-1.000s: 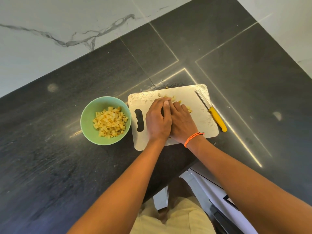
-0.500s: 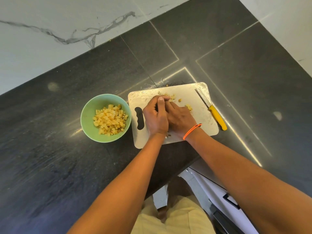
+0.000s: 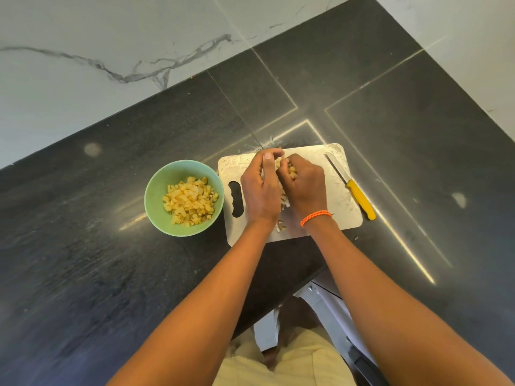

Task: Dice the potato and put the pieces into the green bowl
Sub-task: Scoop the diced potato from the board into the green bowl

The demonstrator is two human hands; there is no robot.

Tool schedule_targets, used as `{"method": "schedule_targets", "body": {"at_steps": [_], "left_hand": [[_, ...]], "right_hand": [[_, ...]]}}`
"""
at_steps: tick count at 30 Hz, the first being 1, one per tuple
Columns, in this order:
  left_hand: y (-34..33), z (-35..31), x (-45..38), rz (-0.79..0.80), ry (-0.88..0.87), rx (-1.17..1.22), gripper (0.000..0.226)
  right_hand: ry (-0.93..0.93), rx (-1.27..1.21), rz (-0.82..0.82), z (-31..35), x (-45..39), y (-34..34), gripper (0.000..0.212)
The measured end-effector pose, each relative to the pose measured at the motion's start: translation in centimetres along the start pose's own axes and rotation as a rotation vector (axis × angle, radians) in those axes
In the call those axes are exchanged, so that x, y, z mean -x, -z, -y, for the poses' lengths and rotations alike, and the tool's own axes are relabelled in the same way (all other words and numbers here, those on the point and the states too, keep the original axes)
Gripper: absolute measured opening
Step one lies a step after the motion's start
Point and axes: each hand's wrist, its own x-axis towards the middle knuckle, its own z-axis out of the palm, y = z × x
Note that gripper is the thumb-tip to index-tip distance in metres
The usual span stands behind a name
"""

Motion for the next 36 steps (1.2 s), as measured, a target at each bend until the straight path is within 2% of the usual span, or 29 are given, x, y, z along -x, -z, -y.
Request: {"method": "schedule_targets", "body": {"at_steps": [5,8,14,24,29,31,33,36], "left_hand": [[-0.8,-1.2,0.3,-0.018,0.074,0.113,0.037],[-0.8,-1.8,0.7,-0.008,0.133,0.161,0.038],[1.6,-3.2,0.1,-0.067,0.169,0.248,0.038],[9.7,-3.3,-1.3,-0.369,0.046,0.124,0.03],[12.5,-3.5,-1.5,-0.491,0.035,0.08,0.034],[13.2,-3.1,-1.6,-0.537,0.054,0.027,0.035],[13.9,-2.6,-1.5,-0.575,0.099,-0.08,0.035],[14.4,-2.3,-1.3,-0.569,0.101,-0.217,0.032]], "right_hand": [[-0.302,-0.446,-0.082,3.1,0.3,-0.3,0.028],[-0.381,-0.595,-0.078,4.4,0.6,-0.5,0.031],[-0.366,-0.656,-0.012,7.2,0.7,-1.1,0.032],[-0.219,-0.694,0.199,13.8,1.2,-5.3,0.029],[-0.209,-0.668,0.227,15.9,1.7,-7.7,0.032],[-0.141,-0.576,0.278,16.0,1.8,-8.3,0.027],[0.043,-0.309,0.406,15.6,1.8,-8.8,0.018],[0.318,0.088,0.475,15.0,1.8,-8.8,0.024]]}}
